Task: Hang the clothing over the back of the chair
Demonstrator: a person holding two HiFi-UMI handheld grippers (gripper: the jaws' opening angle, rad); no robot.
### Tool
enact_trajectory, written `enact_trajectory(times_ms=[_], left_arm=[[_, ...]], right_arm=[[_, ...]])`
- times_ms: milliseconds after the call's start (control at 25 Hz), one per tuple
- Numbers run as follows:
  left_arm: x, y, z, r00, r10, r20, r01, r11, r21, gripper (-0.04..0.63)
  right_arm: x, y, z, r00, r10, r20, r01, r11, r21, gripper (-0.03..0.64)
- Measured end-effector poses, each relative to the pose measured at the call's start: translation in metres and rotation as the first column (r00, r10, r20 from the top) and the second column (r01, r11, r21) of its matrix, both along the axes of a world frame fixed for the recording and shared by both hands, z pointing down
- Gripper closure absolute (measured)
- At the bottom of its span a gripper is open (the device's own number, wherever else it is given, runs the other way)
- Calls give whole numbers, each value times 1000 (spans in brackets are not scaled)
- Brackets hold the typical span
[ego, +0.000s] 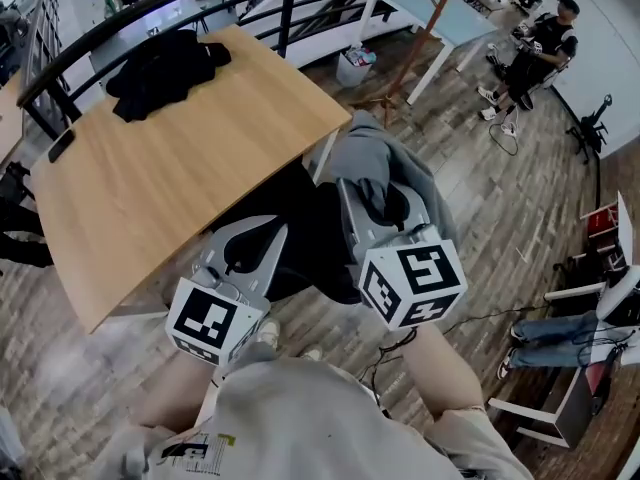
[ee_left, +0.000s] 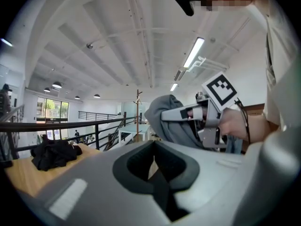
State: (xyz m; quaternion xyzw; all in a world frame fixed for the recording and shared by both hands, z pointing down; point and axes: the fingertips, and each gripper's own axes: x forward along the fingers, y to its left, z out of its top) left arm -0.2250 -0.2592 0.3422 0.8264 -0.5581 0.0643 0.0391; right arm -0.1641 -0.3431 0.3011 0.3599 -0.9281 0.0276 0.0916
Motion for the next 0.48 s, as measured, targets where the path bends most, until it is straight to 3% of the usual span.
enact_trajectory(times_ms=[480], left_arm=[[-32,-20,39,999,-30,-11,29,997,-77,594]], right_arm=[[-48,-11,91,983,-119,-139,95,981,-167,526]])
